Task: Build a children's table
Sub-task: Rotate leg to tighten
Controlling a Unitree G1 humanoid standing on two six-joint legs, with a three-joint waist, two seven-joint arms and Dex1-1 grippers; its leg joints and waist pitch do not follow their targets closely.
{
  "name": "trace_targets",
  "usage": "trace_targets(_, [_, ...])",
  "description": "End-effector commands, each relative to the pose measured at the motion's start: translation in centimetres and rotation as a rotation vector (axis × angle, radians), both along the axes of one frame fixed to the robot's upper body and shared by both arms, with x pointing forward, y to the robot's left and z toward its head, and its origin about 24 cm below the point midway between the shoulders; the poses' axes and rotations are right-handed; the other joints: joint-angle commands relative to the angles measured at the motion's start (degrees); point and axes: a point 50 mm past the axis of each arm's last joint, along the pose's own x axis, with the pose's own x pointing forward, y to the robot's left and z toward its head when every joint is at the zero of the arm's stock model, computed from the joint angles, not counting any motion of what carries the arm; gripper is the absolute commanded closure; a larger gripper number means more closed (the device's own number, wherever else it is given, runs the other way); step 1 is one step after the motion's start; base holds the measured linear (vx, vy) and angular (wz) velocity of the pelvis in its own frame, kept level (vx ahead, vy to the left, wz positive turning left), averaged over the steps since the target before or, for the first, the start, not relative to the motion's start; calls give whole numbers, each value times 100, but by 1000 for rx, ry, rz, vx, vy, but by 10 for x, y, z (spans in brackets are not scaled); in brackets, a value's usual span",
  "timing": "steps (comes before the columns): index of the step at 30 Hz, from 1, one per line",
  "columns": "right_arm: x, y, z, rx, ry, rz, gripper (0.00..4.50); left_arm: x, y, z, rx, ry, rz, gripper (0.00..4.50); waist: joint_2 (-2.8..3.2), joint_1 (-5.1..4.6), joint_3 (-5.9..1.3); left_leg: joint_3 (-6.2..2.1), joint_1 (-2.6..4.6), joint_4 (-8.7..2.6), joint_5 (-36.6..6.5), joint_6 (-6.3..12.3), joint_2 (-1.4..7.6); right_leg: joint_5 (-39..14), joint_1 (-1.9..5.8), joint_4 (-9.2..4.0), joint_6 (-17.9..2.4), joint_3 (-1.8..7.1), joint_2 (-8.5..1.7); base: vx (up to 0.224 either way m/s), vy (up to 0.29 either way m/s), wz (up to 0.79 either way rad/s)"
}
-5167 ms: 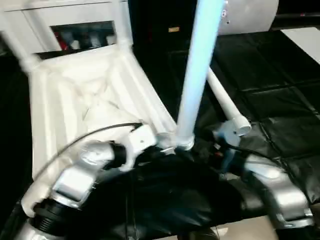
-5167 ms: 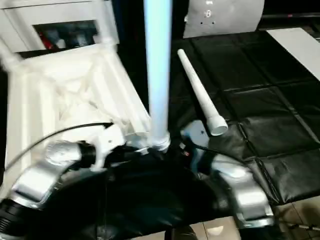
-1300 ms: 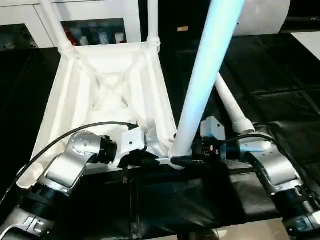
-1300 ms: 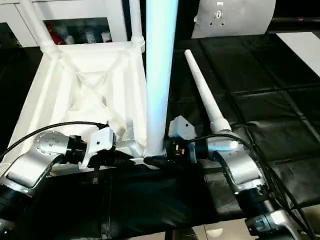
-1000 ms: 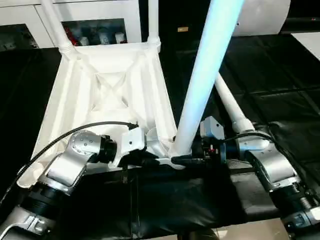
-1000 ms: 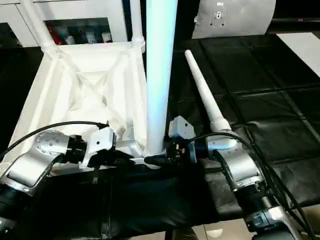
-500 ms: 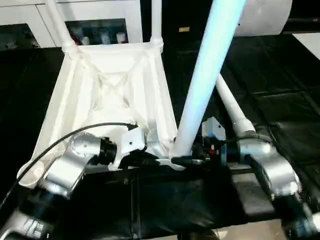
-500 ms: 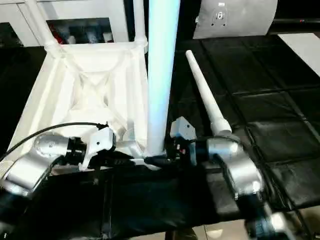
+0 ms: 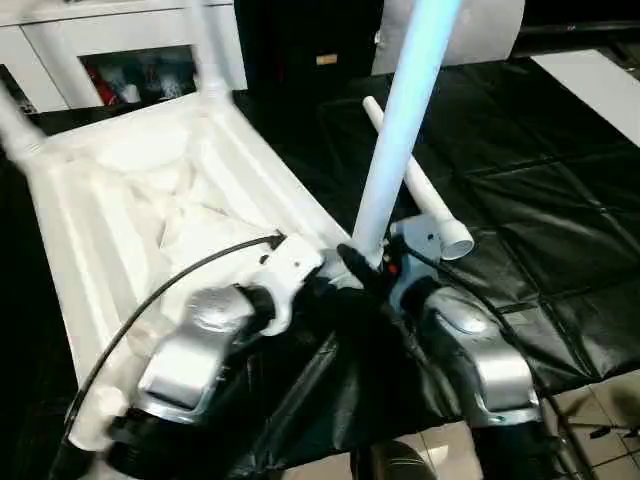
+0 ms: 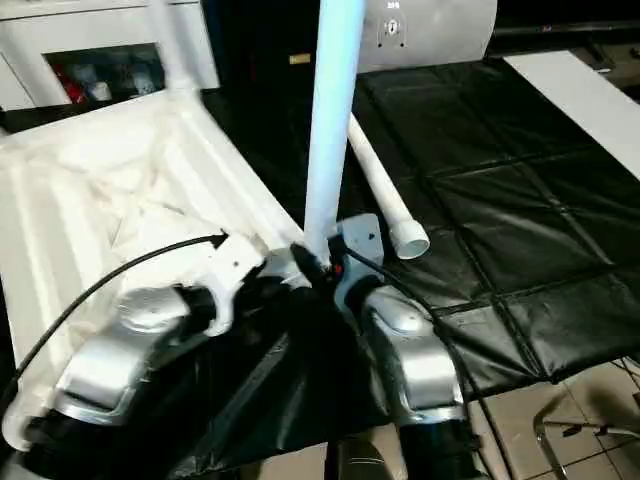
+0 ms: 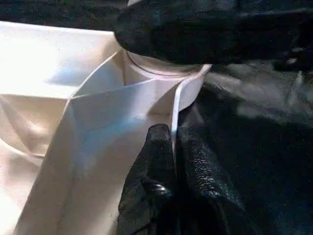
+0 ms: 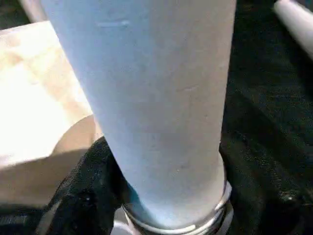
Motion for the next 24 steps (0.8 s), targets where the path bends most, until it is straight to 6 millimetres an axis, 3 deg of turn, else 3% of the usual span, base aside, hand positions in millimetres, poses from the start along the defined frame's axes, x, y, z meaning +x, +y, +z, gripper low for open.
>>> trace_targets(1, [-20, 48, -20, 73, 147, 202, 184, 3, -17, 8, -66, -47, 60, 450, -47, 9, -184, -170, -35, -468, -1569, 301, 261, -3236, 191, -509, -366, 286, -451, 0, 0, 0])
trace_targets(2, [-19, 48, -18, 79, 138, 188, 115, 2, -21, 9, -76, -47, 52, 450, -45, 17, -185, -170, -38, -471, -1533, 314, 266, -3126, 193, -499, -396, 292, -453, 0, 0, 0])
trace_targets(4, [-18, 45, -17, 72, 125, 173, 115, 0, -24, 10, -77, -45, 25, 450, -42, 25, -230, -149, -55, -457, -1331, 364, 272, -2669, 224, -446, -538, 311, -447, 0, 0, 0])
trace_targets(6, [-17, 42, -17, 55, 118, 151, 85, -1, -24, 10, -70, -41, 12, 450, -35, 45, -296, -121, -54, -427, -956, 452, 273, -2001, 271, -377, -774, 328, -447, 0, 0, 0])
trace_targets(8, [-13, 31, -17, 0, 79, 112, 67, -3, -23, 10, -67, -37, -15, 450, -42, 61, -299, -87, -62, -395, -787, 528, 264, -1728, 279, -354, -969, 338, -451, 0, 0, 0])
trace_targets(10, [-11, 23, -17, -19, 57, 76, 52, -3, -23, 10, -64, -44, -30, 450, -45, 66, -306, -85, -77, -387, -708, 546, 255, -1663, 300, -337, -1012, 336, -450, 0, 0, 0])
trace_targets(11, [-7, 12, -14, -41, 15, 33, 38, -3, -22, 9, -62, -53, -40, 450, -42, 92, -366, -71, -50, -363, -573, 573, 269, -1521, 313, -323, -1088, 327, -454, 0, 0, 0])
trace_targets(14, [-5, 5, -12, -53, -12, 4, 7, -3, -22, 9, -59, -59, -45, 450, -28, 104, -390, -63, -69, -341, -402, 622, 264, -1246, 344, -281, -1172, 324, -447, 0, 0, 0])
trace_targets(15, [-4, -5, -7, -55, -47, -32, 7, -2, -21, 10, -64, -74, -45, 450, -49, 111, -411, -65, -79, -336, -305, 668, 269, -1115, 360, -261, -1194, 315, -438, 0, 0, 0])
trace_targets(16, [-4, -5, -7, -55, -47, -32, 7, -2, -21, 10, -64, -74, -45, 450, -41, 120, -406, -66, -71, -339, -298, 682, 272, -1107, 352, -258, -1206, 312, -437, 0, 0, 0])
trace_targets(17, [-5, -19, -1, -22, -76, -71, 7, -2, -19, 10, -85, -74, -45, 450, -27, 132, -413, -64, -68, -331, -266, 704, 277, -1067, 351, -248, -1226, 311, -435, 0, 0, 0])
trace_targets(18, [-10, -33, 6, 40, -102, -105, 0, -1, -18, 10, -118, -72, -33, 406, -81, 159, -467, -56, -59, -308, -189, 736, 281, -968, 375, -221, -1239, 316, -440, 0, 0, 0])
trace_targets(19, [-15, -46, 12, 97, -129, -135, 0, -1, -17, 10, -143, -68, -27, 395, -62, 209, -479, -51, -55, -296, -131, 798, 291, -879, 378, -211, -1222, 321, -449, 0, 0, 0])
trace_targets(21, [-15, -46, 12, 97, -129, -135, 0, -1, -17, 10, -143, -68, -27, 395, -64, 231, -499, -68, -74, -285, 137, 897, 310, -505, 381, -150, -1309, 307, -431, 0, 0, 0])
trace_targets(22, [-19, -52, 15, 132, -145, -150, 0, -1, -16, 10, -158, -65, -23, 368, -57, 230, -502, -71, -64, -279, 168, 930, 307, -455, 368, -145, -1354, 295, -429, 0, 0, 0])
trace_targets(24, [-30, -66, 16, 190, -163, -187, 0, 0, -13, 10, -198, -70, 0, 356, -68, 243, -487, -45, -68, -262, -42, 992, 302, -714, 372, -194, -1337, 309, -461, 0, 0, 0])
